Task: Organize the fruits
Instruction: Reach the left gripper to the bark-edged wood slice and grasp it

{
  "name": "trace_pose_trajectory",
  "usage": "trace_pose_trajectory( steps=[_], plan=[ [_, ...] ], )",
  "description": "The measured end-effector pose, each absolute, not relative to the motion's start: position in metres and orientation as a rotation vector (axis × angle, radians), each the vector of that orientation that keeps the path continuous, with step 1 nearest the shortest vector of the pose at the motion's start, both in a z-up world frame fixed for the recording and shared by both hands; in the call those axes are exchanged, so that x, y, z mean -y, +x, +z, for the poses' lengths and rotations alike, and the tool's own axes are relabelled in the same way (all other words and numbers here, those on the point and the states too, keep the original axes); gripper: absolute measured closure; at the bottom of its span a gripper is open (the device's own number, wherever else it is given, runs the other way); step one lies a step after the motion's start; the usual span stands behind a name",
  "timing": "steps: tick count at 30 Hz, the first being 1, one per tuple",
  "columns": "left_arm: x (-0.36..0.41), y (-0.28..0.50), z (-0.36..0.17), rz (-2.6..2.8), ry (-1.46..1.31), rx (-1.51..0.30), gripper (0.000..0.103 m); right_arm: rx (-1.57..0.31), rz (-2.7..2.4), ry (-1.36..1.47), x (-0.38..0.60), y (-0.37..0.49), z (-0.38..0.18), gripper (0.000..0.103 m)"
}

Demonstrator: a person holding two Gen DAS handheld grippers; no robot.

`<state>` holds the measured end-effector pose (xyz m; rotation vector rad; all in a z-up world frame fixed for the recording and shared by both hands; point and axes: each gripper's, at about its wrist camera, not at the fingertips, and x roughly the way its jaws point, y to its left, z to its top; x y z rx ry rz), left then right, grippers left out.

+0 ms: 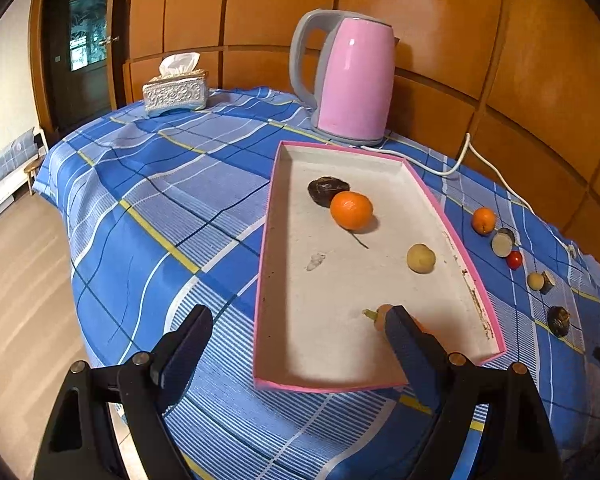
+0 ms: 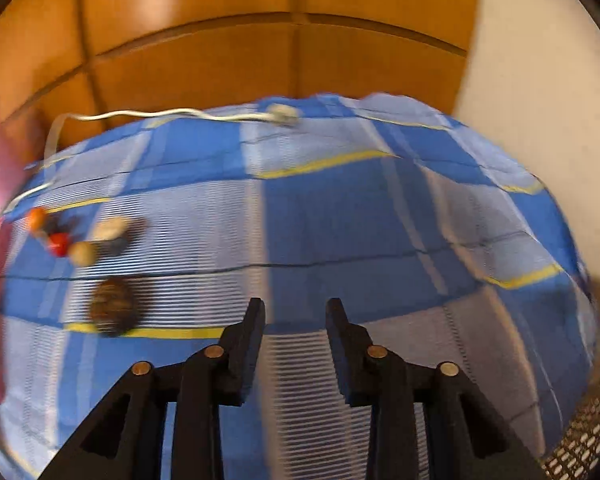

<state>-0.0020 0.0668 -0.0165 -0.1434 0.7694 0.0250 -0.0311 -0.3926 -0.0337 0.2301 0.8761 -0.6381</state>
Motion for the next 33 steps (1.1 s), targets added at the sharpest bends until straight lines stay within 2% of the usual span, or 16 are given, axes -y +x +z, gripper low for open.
trace_pose_trajectory(
  steps=[5,7,10,22,23,26,33],
  plan=[
    [-0.061,0.0,-0.008,-0.007,-0.13,-0.755,0.015,-0.876,-0.783,0.264,0.417,-0.046,-0.05,0.068],
    [-0.056,0.002,-0.003,-0.031,-0.12,-0.751,0.015,-0.851,-0.799,0.281,0.423,-0.052,-0.053,0.06],
    [-0.042,0.007,0.004,-0.088,-0.094,-0.756,0.015,-0.835,-0.807,0.278,0.421,-0.052,-0.055,0.058],
    [0.048,0.033,0.026,-0.365,0.021,-0.787,0.017,-0.788,-0.821,0.257,0.416,-0.052,-0.06,0.055],
    [0.057,0.036,0.026,-0.392,0.023,-0.798,0.018,-0.787,-0.821,0.257,0.415,-0.053,-0.06,0.055],
    [0.086,0.045,0.028,-0.471,0.053,-0.819,0.029,-0.785,-0.82,0.258,0.416,-0.053,-0.061,0.055],
    [0.162,0.068,0.024,-0.655,0.173,-0.837,0.034,-0.778,-0.818,0.26,0.417,-0.053,-0.061,0.054]
  ],
)
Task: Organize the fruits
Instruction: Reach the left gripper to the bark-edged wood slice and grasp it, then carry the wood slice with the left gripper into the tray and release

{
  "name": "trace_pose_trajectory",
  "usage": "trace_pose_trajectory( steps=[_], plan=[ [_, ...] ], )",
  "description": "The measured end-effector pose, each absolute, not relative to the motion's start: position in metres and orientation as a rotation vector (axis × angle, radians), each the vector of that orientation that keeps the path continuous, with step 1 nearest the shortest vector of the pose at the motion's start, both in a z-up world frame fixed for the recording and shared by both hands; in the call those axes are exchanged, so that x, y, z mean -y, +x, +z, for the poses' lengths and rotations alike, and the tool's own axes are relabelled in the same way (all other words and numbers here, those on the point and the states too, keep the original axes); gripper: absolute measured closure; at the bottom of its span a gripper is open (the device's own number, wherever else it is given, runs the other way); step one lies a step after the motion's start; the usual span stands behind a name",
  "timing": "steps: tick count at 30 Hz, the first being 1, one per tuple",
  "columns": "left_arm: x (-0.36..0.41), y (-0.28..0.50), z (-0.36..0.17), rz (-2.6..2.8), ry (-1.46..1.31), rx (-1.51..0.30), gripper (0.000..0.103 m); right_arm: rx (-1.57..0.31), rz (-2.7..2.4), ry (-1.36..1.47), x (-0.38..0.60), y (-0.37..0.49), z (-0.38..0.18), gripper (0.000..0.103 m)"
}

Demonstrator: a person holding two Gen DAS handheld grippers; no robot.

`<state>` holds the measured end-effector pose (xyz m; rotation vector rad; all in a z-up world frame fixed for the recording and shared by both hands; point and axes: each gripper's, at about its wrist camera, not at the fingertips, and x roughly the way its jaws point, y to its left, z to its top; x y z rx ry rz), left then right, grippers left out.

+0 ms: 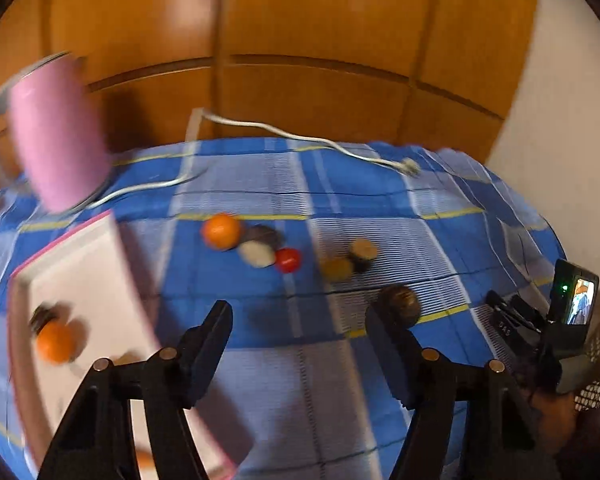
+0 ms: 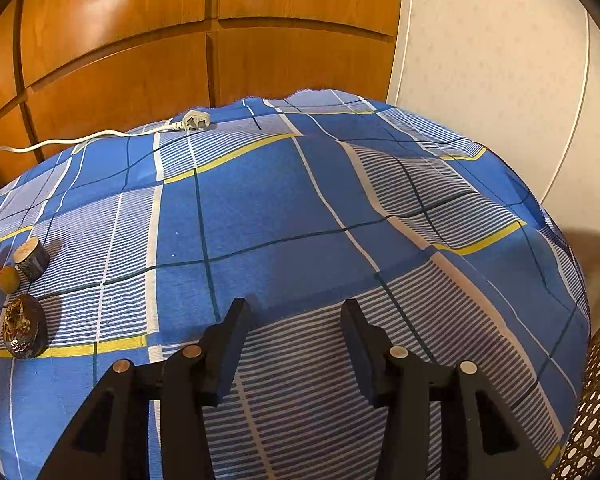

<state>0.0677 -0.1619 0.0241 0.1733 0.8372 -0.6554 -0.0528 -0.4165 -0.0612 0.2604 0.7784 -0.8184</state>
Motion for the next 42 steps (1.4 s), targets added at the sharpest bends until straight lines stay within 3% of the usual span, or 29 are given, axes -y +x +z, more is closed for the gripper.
trace_pose_trajectory(
  steps=[18,20,22,24,37,42],
  plan=[
    [0.29,0.127,-0.029,-0.745,0.385,-0.926,0.039,-0.778,-0.819,0.259,0.417,-0.053,-0.061,0.054],
    [0.298,0.131,-0.038,-0.743,0.409,-0.943,0.044,-0.778,-0.819,0.258,0.417,-0.052,-0.061,0.054],
    [0.304,0.135,-0.05,-0.74,0.428,-0.975,0.069,-0.779,-0.82,0.255,0.417,-0.051,-0.061,0.053],
    [0.307,0.131,-0.052,-0.739,0.433,-0.946,0.07,-0.779,-0.82,0.254,0.418,-0.05,-0.061,0.053],
    [0.235,0.081,0.032,-0.624,0.223,-0.7,0.07,-0.78,-0.822,0.246,0.417,-0.049,-0.062,0.053],
    [0.193,0.074,0.049,-0.526,0.156,-0.687,0.07,-0.779,-0.822,0.247,0.417,-0.049,-0.062,0.053]
  ],
)
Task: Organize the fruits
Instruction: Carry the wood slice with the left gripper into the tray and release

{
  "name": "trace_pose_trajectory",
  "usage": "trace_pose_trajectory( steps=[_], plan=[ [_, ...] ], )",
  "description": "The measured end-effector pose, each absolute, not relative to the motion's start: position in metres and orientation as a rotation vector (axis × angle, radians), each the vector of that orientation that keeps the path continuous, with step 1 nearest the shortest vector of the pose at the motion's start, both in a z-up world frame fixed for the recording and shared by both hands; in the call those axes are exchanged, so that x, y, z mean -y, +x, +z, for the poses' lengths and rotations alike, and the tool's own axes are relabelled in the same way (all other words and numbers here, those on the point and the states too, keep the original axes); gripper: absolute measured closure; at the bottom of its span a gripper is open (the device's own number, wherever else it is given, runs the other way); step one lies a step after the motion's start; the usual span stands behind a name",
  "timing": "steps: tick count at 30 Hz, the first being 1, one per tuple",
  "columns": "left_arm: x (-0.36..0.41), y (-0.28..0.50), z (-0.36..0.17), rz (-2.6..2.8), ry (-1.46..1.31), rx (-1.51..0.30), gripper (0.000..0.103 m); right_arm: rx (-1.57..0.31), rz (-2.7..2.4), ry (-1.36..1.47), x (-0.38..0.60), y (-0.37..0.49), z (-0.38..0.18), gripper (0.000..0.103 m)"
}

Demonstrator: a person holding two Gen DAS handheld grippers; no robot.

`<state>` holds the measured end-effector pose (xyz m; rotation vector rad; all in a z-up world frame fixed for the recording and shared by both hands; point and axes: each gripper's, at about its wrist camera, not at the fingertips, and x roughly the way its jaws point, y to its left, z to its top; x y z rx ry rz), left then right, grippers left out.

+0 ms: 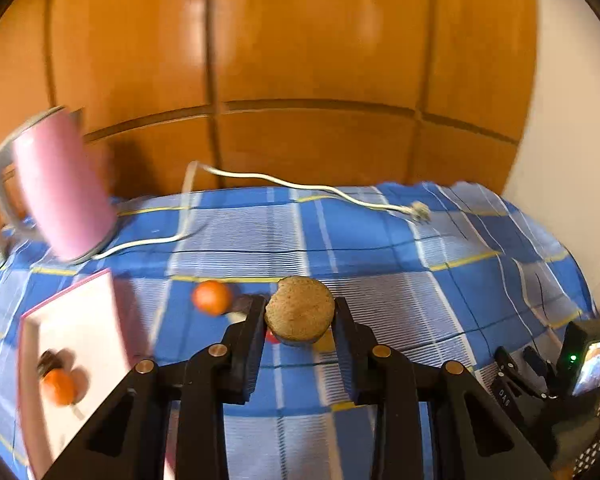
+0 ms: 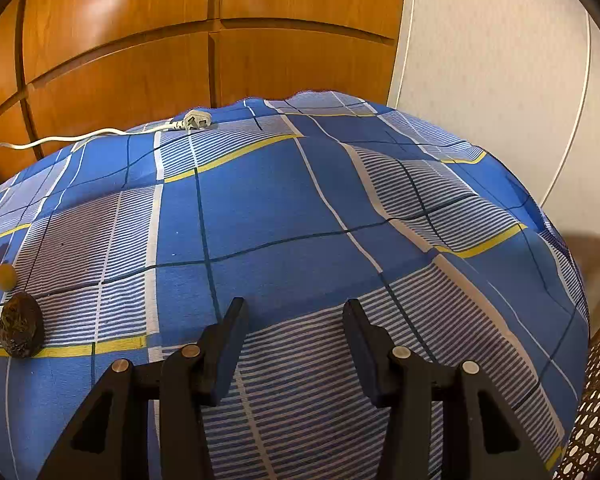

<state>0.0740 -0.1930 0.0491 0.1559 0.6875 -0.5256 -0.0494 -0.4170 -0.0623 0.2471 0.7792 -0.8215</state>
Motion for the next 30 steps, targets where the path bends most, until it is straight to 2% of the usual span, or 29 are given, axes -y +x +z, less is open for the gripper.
trace_pose_trajectory(
  steps=[13,30],
  plan=[
    [0.118,0.05,0.067,-0.394,0.101,-0.638,0.07,-0.784,-0.828,0.231,0.417,-0.049,-0.063,0.053],
    [0.079,0.041,0.067,-0.365,0.039,-0.639,0.07,-0.799,-0.845,0.194,0.413,-0.046,-0.064,0.053]
  ],
)
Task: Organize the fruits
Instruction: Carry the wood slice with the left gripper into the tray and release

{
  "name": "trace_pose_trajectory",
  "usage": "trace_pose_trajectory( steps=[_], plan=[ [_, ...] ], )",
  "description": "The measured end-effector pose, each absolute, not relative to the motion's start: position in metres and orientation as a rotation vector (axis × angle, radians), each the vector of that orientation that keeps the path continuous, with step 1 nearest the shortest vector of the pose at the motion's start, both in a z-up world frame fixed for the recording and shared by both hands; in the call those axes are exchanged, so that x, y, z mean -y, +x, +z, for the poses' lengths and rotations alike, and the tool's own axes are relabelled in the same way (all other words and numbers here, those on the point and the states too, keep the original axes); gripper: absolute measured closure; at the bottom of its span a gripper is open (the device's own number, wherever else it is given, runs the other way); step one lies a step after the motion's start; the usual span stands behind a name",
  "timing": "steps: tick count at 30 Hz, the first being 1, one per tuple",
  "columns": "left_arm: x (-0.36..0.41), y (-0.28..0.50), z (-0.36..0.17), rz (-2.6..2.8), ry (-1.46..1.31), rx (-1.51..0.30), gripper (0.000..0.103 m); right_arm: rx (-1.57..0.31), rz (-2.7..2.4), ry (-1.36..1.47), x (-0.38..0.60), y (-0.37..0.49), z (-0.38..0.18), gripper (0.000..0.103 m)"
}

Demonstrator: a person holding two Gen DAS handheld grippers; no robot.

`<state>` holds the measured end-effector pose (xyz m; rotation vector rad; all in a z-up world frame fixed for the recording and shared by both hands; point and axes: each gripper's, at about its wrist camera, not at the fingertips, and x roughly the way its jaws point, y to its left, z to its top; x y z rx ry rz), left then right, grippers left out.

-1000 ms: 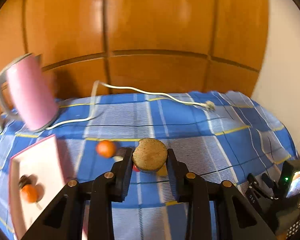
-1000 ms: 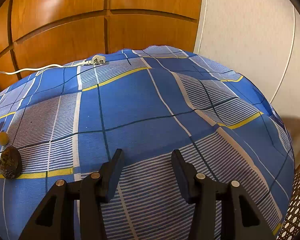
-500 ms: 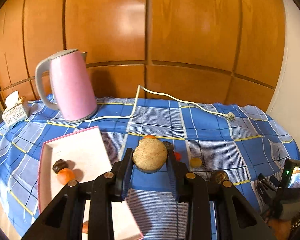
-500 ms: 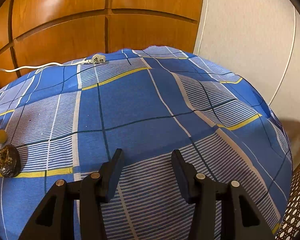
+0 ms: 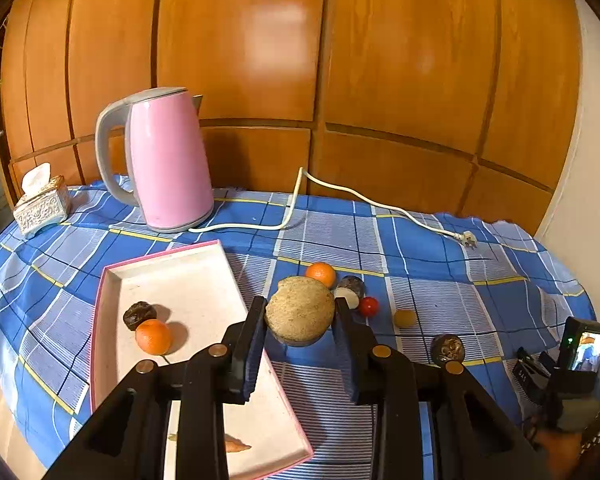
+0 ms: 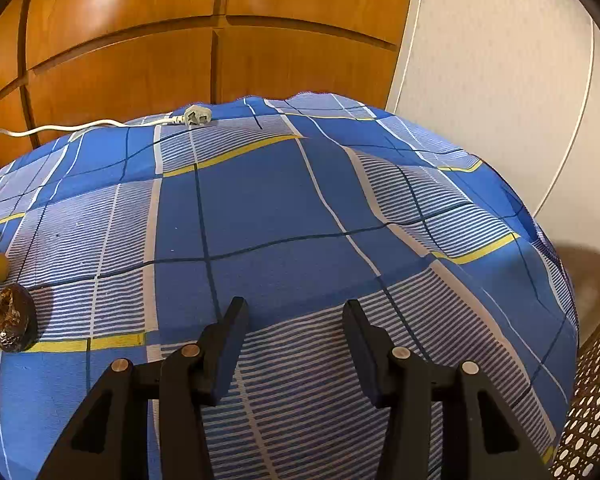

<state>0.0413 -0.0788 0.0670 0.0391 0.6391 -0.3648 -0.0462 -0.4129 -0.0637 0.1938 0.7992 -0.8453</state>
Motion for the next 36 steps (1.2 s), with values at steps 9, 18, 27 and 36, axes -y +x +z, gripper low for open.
trace_pose_trajectory(
  steps=[9,18,27,36],
  plan=[
    [0.056,0.041,0.062,-0.316,0.009,-0.645,0.07,-0.809,-0.859,0.161,0.41,-0.044,-0.064,0.053],
    [0.036,0.043,0.054,-0.272,-0.001,-0.662,0.07,-0.816,-0.869,0.137,0.407,-0.043,-0.064,0.053],
    [-0.005,0.063,0.016,-0.17,-0.044,-0.77,0.07,-0.817,-0.87,0.134,0.406,-0.042,-0.064,0.053],
    [-0.042,0.093,-0.023,-0.065,-0.062,-0.848,0.07,-0.816,-0.868,0.137,0.407,-0.042,-0.064,0.053]
  ],
)
